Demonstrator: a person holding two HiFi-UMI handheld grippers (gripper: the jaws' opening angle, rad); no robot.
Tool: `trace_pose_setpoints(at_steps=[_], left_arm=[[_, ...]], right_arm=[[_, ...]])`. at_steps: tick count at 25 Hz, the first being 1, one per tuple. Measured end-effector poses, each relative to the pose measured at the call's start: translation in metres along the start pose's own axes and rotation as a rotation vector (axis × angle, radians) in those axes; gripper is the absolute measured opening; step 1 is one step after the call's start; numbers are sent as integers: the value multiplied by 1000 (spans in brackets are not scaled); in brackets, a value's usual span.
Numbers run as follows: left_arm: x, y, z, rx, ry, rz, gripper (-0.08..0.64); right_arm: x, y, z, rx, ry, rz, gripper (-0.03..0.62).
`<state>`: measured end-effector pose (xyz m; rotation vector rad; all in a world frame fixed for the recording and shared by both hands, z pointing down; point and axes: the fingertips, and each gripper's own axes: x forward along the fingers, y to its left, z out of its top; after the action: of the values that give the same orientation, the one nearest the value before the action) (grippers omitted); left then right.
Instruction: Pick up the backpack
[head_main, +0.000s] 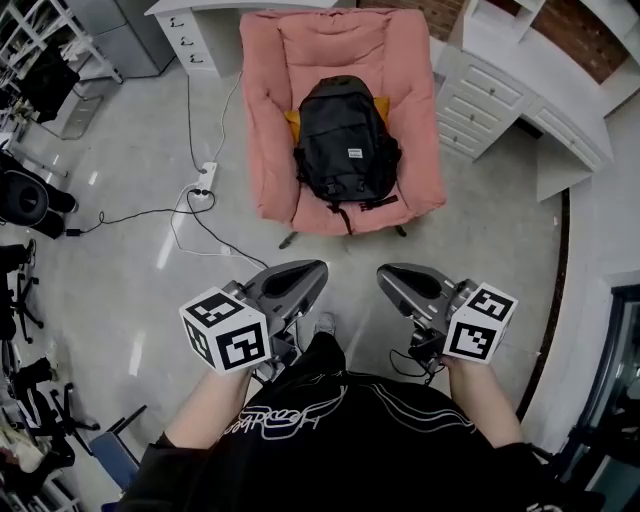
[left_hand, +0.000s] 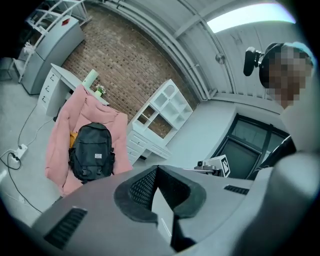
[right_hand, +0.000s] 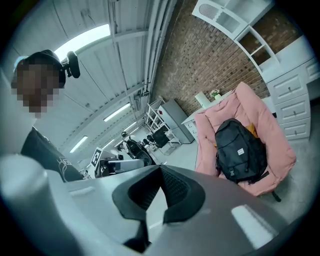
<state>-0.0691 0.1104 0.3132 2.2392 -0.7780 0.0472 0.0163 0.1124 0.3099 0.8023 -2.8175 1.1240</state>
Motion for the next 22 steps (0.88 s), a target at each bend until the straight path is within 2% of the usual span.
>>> trace_pose_setpoints(at_steps=[5, 11, 22], left_arm=[[4, 43, 25, -18, 10, -1, 3], [5, 66, 50, -17, -12, 10, 3], [44, 106, 69, -24, 28, 82, 3]], right_arm=[[39, -23, 15, -29, 16, -53, 6], [55, -31, 31, -83, 13, -80, 6], [52, -85, 62, -38, -32, -122, 6]])
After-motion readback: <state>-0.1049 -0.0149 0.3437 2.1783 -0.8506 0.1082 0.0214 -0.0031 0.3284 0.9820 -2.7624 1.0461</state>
